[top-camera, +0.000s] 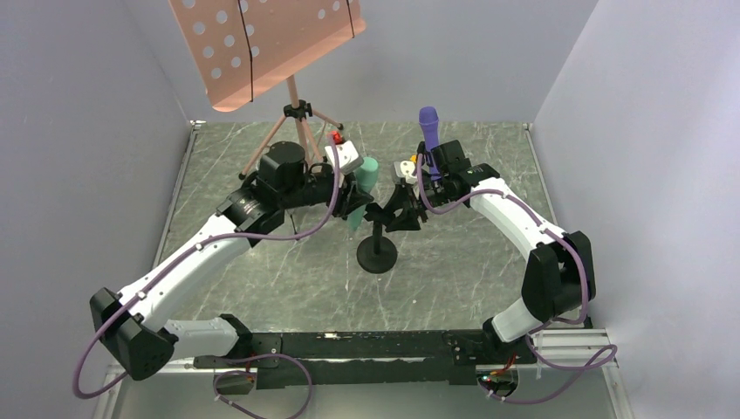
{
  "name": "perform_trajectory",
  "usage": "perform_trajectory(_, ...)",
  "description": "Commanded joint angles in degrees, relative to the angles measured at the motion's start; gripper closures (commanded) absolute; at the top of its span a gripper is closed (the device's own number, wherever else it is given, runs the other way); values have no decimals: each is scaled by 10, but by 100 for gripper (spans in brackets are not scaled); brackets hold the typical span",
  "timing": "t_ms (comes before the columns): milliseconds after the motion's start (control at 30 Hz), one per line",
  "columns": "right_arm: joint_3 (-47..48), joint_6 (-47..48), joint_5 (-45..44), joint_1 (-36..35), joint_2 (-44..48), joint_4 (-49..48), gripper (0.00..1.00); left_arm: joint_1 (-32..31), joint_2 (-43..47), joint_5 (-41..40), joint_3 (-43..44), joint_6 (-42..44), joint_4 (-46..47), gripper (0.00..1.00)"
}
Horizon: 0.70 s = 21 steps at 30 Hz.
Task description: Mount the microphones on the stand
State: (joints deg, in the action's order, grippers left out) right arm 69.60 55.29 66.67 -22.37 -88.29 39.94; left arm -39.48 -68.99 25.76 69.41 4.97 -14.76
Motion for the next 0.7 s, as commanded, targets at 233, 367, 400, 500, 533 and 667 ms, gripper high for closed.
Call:
perform_trajectory(233, -3, 12, 46, 3, 14, 7, 68, 3, -51, 62, 57, 46, 8, 100)
perform_trajectory(367, -2, 14, 50, 4, 14, 10, 69, 4, -60, 67, 57, 58, 3, 100)
perform_trajectory(400, -1, 16, 50, 4, 14, 12, 71, 4, -63, 71, 55, 59, 2, 100)
perform_trajectory(500, 5, 26, 51, 4, 9, 26, 76, 3, -66, 77, 49, 65, 0, 100)
perform_trajectory(533, 7, 27, 52, 4, 8, 30, 77, 4, -67, 76, 46, 67, 1, 100)
perform_trajectory(667, 5, 26, 53, 4, 5, 28, 78, 4, -65, 81, 36, 73, 14, 100)
